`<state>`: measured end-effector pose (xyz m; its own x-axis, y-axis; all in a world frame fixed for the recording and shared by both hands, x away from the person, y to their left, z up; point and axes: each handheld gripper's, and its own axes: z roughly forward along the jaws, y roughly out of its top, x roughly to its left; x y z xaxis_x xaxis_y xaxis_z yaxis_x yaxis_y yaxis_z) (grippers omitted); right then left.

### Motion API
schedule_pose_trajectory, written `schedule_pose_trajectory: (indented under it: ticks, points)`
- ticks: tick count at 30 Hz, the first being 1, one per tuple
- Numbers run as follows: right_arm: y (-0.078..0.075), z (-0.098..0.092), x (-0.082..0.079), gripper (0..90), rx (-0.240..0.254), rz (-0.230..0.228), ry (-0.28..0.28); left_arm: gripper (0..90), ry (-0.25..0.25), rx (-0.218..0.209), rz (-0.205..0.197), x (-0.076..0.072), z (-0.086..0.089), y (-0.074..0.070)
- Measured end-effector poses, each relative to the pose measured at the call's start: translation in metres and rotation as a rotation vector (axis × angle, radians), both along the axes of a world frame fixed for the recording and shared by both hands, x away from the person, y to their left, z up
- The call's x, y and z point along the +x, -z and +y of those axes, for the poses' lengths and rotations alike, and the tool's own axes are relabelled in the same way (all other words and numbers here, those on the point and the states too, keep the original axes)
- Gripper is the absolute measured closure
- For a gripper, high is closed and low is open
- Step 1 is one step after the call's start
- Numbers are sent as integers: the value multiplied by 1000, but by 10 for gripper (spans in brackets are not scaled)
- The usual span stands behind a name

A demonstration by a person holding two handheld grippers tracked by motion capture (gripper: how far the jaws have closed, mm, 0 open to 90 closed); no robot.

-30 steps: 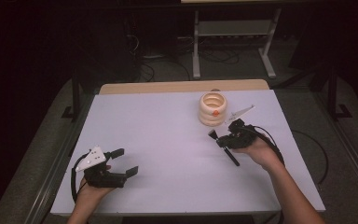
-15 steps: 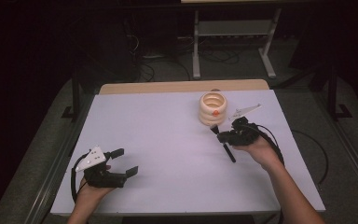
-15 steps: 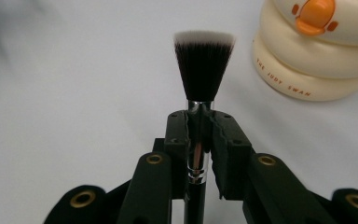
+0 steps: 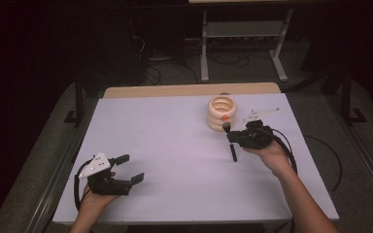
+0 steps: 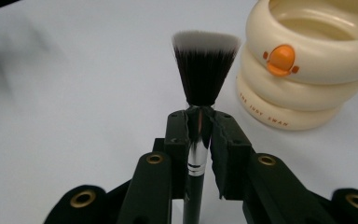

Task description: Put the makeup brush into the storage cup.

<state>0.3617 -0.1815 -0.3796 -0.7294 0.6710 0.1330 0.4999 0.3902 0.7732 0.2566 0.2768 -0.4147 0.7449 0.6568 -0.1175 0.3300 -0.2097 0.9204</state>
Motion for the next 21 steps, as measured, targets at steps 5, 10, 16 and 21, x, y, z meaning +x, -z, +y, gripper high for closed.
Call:
schedule_pose_trajectory:
  ticks: [5, 10, 16, 21]
  points:
    - [-2, -3, -1, 762, 38, -36, 16, 103, 0, -2, 0, 0, 0, 0]
    - [-4, -5, -1, 763, 58, -59, 18, 103, 0, -1, -1, 0, 0, 0]
    - [-7, -7, -2, 763, 69, -73, 28, 103, 0, -1, 0, 0, 0, 0]
    - [-10, -8, -2, 763, 85, -83, 40, 103, 0, -2, -2, 0, -1, 0]
